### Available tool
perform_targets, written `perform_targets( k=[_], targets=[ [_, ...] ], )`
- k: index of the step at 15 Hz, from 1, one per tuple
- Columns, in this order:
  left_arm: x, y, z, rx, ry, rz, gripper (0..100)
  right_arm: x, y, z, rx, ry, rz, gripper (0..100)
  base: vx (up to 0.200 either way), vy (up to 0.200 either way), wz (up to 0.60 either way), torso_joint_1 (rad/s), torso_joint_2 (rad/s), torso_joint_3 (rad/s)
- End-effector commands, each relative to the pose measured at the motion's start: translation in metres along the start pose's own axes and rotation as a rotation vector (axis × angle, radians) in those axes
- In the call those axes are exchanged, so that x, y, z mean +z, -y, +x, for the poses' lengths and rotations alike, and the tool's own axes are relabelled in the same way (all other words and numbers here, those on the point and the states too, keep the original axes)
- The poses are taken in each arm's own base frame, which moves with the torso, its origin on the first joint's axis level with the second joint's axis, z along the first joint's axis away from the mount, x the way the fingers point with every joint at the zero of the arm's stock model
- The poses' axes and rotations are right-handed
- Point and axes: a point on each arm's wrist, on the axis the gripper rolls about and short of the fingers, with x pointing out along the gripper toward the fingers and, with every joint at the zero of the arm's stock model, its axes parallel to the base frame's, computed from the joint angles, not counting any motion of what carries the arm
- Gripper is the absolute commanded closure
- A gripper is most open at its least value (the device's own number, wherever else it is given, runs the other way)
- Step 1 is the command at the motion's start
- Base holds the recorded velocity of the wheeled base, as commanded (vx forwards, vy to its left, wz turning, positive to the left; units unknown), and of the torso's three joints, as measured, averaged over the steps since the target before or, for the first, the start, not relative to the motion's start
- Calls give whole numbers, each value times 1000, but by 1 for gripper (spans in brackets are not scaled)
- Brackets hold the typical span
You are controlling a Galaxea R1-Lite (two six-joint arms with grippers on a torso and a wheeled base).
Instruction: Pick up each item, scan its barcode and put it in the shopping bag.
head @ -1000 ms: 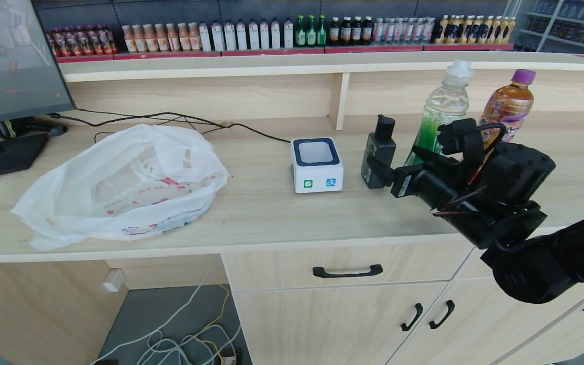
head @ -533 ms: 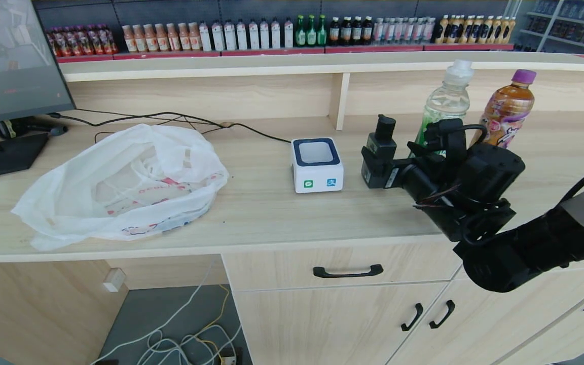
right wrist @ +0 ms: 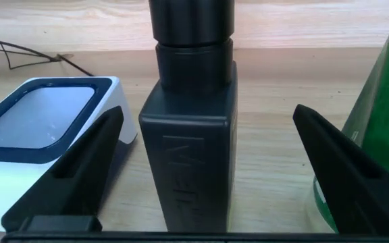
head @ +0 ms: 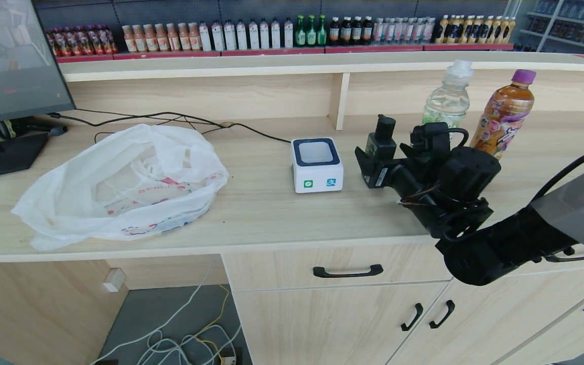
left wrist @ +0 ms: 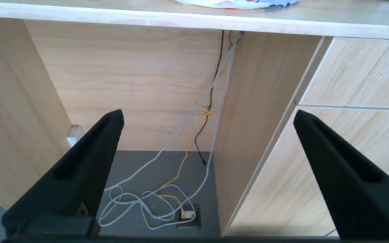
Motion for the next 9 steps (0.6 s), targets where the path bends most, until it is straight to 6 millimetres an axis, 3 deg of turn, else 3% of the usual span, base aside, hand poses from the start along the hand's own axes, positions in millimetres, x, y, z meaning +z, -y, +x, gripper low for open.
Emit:
perform_targets(
  k=[1,9],
  targets=[
    [0,0,0,1,0,0,0,0,0,2,0,4,1,0,0,0,0,0,0,0],
    [0,0,0,1,0,0,0,-7,1,9,-4,-2,0,0,0,0,0,0,0,0]
  ],
)
